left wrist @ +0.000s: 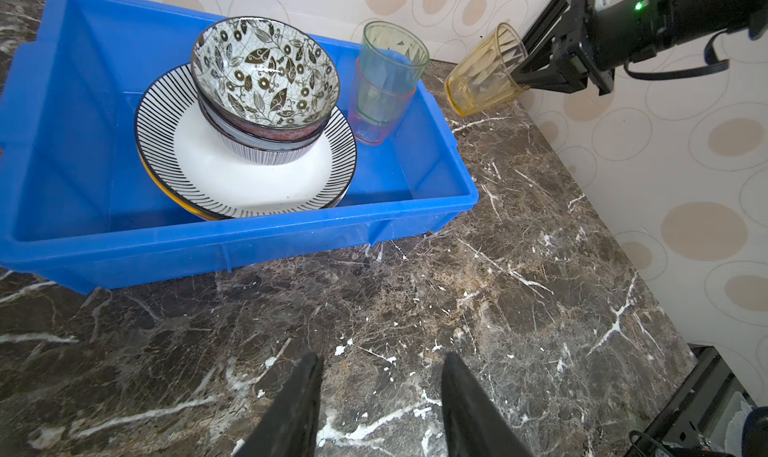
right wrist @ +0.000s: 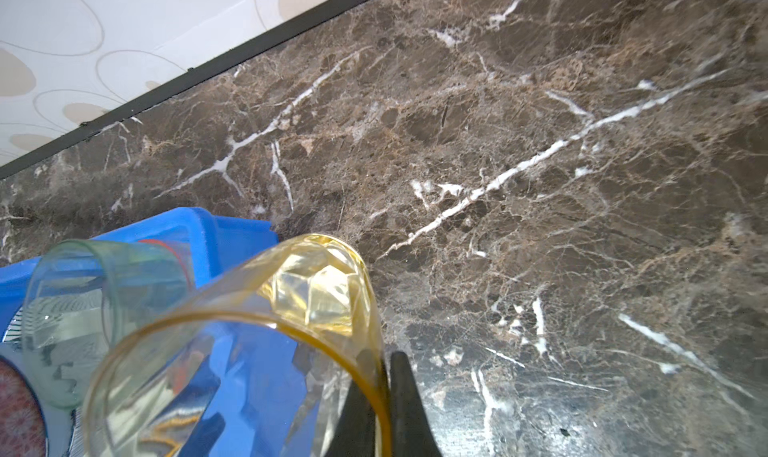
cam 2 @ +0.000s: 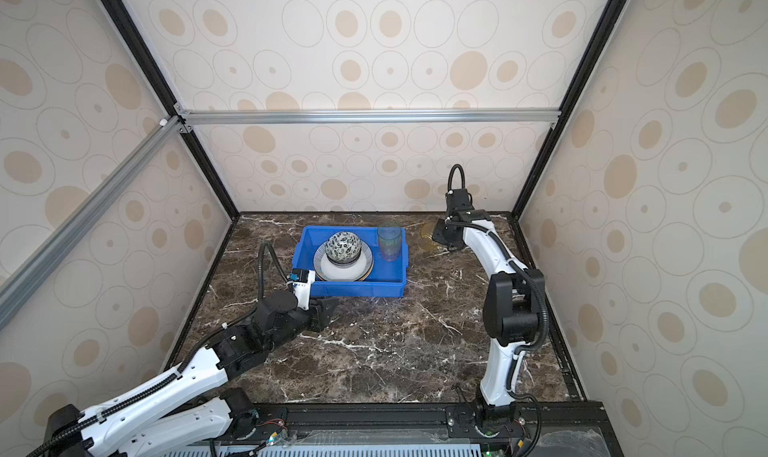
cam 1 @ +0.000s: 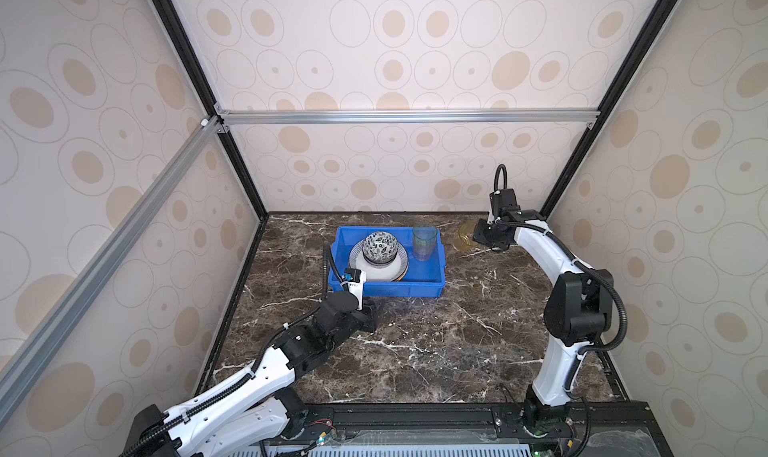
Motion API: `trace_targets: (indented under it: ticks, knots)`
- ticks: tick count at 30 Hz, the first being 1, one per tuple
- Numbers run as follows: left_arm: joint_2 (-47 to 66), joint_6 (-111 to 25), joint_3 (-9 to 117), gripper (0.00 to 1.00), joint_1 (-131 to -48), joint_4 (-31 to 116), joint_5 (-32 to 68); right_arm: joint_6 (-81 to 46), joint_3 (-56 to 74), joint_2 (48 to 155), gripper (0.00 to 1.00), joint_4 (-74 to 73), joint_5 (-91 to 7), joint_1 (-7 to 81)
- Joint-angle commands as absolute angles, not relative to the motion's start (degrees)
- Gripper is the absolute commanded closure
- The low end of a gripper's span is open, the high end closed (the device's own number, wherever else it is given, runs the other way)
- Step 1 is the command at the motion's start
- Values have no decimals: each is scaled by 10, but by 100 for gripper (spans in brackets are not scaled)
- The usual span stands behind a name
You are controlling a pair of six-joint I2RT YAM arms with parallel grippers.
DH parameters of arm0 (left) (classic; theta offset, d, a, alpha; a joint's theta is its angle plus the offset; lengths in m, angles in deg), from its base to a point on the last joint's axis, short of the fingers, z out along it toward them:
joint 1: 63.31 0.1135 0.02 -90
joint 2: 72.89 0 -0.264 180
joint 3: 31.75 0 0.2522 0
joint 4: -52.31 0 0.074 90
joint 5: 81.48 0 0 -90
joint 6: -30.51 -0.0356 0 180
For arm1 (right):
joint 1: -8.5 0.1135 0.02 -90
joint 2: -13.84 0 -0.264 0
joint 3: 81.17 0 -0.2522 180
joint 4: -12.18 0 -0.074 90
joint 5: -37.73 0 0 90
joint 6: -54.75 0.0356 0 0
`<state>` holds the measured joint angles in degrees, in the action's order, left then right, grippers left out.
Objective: Place the mixed dishes into the plastic bin
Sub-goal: 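Lift the yellow cup with the right gripper over the nested cups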
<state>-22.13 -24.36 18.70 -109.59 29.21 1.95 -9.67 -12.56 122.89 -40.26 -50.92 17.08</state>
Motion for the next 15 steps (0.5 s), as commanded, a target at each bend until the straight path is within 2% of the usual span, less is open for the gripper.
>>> trace_targets:
  ticks: [1, 15]
  knots:
    - [-238, -240, 199, 52, -1106, 279, 5, -111, -119, 1196, 100, -417, -527, 184]
    - [-273, -241, 179, 52, -1118, 274, -10, -129, -171, 1162, 100, -452, -555, 234]
